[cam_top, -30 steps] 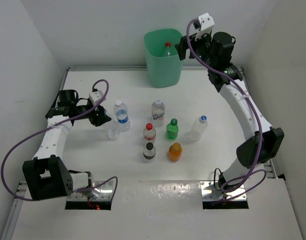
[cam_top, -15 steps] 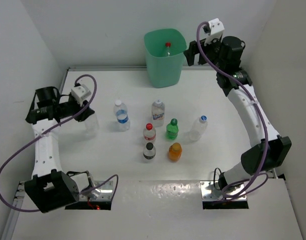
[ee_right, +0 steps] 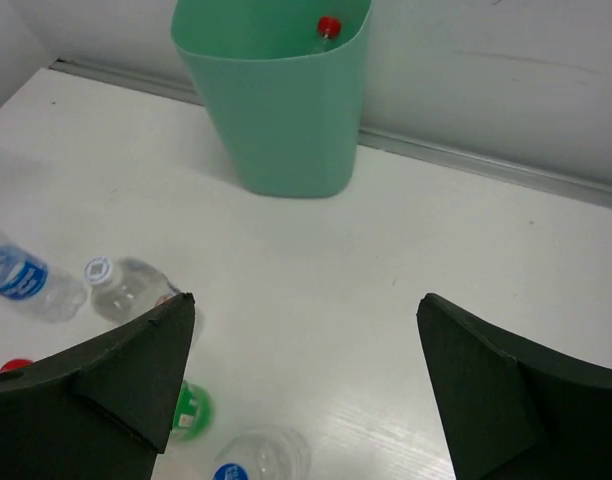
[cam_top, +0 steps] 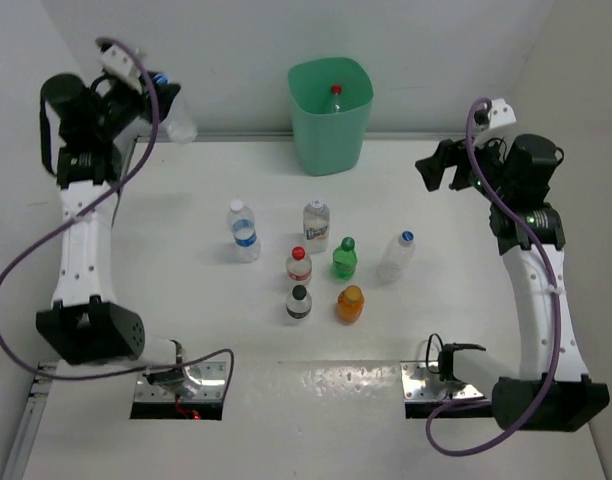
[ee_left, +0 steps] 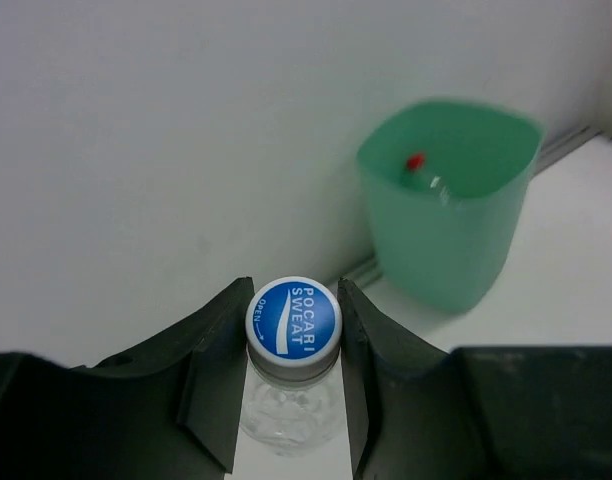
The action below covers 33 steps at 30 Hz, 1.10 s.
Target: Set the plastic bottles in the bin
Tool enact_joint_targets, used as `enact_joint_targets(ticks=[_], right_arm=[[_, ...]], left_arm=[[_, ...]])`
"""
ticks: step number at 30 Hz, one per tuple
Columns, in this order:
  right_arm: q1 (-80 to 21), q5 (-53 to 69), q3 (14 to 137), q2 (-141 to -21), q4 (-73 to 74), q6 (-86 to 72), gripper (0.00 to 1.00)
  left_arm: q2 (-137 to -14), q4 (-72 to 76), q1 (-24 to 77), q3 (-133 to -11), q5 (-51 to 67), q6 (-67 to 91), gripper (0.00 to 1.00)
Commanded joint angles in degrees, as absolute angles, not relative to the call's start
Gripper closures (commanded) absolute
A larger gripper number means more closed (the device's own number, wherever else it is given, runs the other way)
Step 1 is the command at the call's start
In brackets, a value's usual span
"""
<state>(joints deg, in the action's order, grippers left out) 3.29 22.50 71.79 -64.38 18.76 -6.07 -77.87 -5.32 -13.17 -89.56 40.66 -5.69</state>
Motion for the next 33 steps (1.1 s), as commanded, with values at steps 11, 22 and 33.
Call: enact_joint_targets(ticks=[11, 22, 33], right_arm=[[7.1, 29.9, 63.3, -53.8, 28.2, -6.4, 0.01], [6.3, 31.1, 56.3, -50.9, 30.5, 2.3, 0.01], [0.4, 28.7, 46.7, -50.5, 22.5, 4.4, 0.01]], left_arm=[[-118.5, 15.9, 14.7, -137.4, 31.7, 4.4, 0.74], [-130.8, 22.4, 21.3, -139.0, 22.0, -2.5, 0.58], [-128.9, 20.0, 22.3, -137.8, 7.0, -8.4, 0.00]])
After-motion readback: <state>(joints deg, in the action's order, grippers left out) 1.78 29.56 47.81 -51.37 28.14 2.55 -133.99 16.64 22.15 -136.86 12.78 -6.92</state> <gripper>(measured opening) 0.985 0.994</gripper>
